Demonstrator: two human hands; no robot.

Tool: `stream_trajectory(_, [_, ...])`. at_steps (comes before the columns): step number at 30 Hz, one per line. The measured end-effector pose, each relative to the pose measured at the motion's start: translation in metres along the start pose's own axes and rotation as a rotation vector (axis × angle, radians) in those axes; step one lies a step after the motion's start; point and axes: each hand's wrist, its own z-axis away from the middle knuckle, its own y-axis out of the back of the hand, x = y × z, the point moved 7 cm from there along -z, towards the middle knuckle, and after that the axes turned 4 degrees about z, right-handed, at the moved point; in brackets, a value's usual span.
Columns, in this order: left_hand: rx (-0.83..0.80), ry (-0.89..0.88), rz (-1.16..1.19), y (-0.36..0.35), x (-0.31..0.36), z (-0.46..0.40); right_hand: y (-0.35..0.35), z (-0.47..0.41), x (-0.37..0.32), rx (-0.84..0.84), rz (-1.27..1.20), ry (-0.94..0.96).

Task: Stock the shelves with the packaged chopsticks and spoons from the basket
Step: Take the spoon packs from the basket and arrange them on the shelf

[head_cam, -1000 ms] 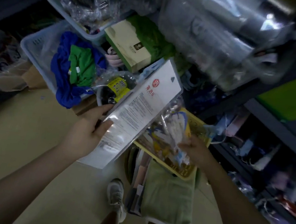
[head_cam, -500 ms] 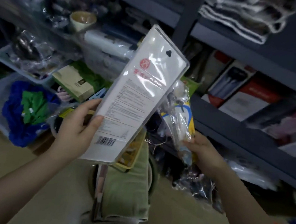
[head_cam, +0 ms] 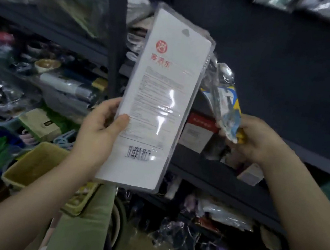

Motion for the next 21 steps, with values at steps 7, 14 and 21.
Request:
stream_trajectory(7, [-0.093, 0.160, 0.022, -0.074, 0.008, -0.028, 0.087, -0.046, -0.016, 0.268, -0.008, -0.104])
stream_trajectory(14, [-0.148, 0.235, 0.083, -0.108, 0.005, -0.053, 0.120, -0.048, -0.048, 0.725, 0.789, -0.007])
stream_trajectory(21, [-0.326, 0.159, 0.157, -0.190, 0.043, -0.076, 0.038, 0.042, -0.077, 0.138, 0.754, 0.373])
